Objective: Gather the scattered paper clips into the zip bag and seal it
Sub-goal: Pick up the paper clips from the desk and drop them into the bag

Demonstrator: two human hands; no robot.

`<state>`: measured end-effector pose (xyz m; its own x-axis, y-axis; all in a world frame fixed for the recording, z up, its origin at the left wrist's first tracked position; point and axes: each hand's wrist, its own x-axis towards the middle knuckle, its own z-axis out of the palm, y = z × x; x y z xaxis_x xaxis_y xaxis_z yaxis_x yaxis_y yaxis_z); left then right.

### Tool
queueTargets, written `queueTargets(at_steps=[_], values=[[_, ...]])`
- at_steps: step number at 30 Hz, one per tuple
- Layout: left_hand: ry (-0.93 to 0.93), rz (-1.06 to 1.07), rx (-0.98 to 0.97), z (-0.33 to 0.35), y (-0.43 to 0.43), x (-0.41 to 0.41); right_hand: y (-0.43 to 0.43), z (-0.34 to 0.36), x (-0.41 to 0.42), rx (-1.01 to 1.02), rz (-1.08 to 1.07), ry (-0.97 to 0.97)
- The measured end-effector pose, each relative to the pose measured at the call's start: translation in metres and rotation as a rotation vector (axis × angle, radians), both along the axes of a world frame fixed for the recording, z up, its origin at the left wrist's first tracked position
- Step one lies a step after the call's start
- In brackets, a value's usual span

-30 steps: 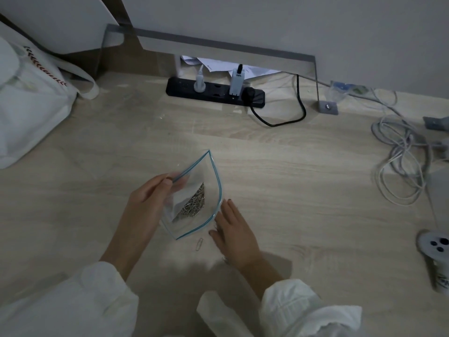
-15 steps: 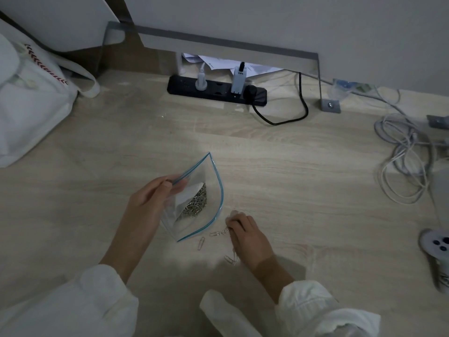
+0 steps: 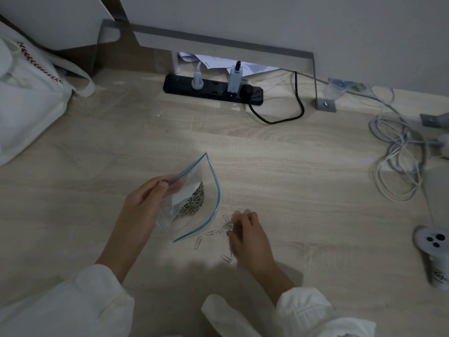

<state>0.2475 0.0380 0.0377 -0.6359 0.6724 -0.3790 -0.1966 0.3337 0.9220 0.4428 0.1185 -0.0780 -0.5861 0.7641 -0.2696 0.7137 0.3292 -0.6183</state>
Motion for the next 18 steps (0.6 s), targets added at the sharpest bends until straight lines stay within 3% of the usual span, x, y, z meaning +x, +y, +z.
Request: queueTargets(at_steps=[4, 13, 18], values=[[-0.01, 0.008, 0.002, 0.0, 0.0, 0.001, 0.001, 0.004, -0.005, -0.002, 0.025, 0.025], [-0.024, 0.021, -0.009, 0.001, -0.001, 0.004, 0.014, 0.013, -0.025, -0.009, 0.296, -0.34], [-0.02, 0.022, -0.013, 0.003, 0.0, 0.006, 0.015, 0.015, -0.024, -0.017, 0.3, -0.304]])
